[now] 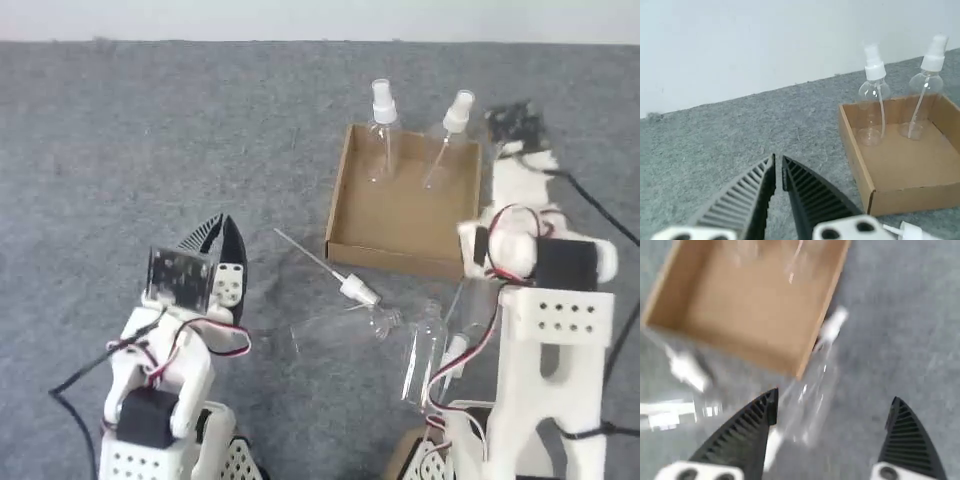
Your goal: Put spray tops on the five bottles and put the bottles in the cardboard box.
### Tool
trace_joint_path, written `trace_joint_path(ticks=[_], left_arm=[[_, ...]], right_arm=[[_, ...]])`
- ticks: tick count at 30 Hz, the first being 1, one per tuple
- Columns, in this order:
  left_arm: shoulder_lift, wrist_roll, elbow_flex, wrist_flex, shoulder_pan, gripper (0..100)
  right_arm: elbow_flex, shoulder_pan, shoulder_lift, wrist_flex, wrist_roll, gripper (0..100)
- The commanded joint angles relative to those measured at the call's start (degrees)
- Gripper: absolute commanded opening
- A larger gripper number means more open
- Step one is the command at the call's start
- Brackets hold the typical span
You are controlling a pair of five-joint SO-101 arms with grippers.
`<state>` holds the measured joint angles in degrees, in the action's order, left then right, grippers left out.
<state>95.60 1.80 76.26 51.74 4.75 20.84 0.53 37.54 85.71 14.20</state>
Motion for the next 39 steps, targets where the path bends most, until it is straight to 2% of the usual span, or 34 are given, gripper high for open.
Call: trace_joint_path(ticks=[1,5,9,13,16,20,25,28,33,39], left_arm=[[-14.77,0.79,-10.51,0.7,0.88,1],[-29.98,6.95,-19.12,5.63,5.36,2],[-41.49,8.88,-27.65,13.45,7.74,11],[-48.79,11.52,-33.8,20.04,10.9,16],[-52.4,11.25,-36.44,22.33,11.16,16],[-54.68,10.99,-37.67,23.74,11.08,16],[-55.03,5.89,-36.79,23.47,11.08,16],[-55.12,5.71,-36.62,22.95,8.18,16],[-55.21,5.71,-36.0,19.08,-1.23,16],[-55.21,5.8,-31.69,13.19,-4.4,16]], right_arm=[[6.15,2.59,2.33,1.98,4.13,28.1],[8.88,10.51,1.63,-0.04,9.41,28.1],[8.79,19.12,1.63,-0.04,14.07,28.4],[10.02,23.34,1.54,-0.13,17.41,28.4],[13.19,22.9,1.54,-0.04,16.0,28.4],[20.13,11.56,1.8,0.48,8.53,28.4],[22.33,-5.32,1.71,0.22,-2.55,28.4],[22.68,-13.76,1.71,1.01,-10.02,28.4],[22.68,-20.62,1.63,0.66,-15.74,28.5],[24.97,-22.55,1.54,-0.31,-21.8,28.1]])
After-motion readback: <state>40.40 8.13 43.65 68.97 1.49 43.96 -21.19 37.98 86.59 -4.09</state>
